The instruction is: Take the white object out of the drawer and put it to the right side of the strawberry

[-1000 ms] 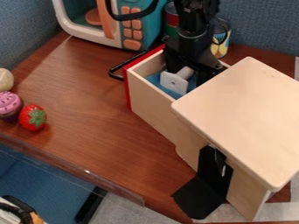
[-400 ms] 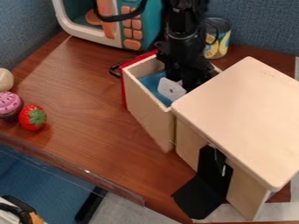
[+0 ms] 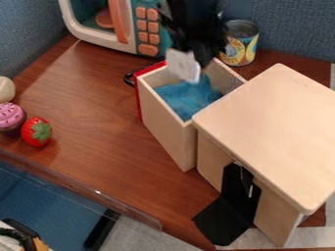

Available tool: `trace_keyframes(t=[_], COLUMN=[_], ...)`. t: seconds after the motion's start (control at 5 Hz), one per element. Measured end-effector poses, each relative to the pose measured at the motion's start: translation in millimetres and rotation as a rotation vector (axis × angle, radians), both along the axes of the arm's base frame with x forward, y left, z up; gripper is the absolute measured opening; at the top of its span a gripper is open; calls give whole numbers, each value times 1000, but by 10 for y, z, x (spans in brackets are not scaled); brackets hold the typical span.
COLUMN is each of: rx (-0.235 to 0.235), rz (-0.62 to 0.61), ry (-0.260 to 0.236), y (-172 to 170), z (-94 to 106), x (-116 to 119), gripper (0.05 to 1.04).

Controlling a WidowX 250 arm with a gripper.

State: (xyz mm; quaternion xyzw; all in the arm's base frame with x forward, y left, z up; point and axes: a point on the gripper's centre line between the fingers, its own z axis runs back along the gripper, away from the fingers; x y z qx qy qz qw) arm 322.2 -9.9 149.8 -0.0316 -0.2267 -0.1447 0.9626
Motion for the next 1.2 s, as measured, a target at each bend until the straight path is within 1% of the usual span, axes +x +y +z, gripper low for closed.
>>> trace_keyframes(t=[0.2, 0.4, 0.6, 0.8, 1.0, 1.2], rx=[4, 35, 63, 101, 119, 141], rz=[32, 131, 243, 293, 253, 170], ry=[-45, -51, 12, 66, 143, 186], y=[166, 469, 832, 1101, 1144, 1021], z=[175, 204, -20, -245, -658, -1106], x=[-164, -395, -659, -920, -1018, -967], gripper=[348, 348, 348, 348, 348, 348])
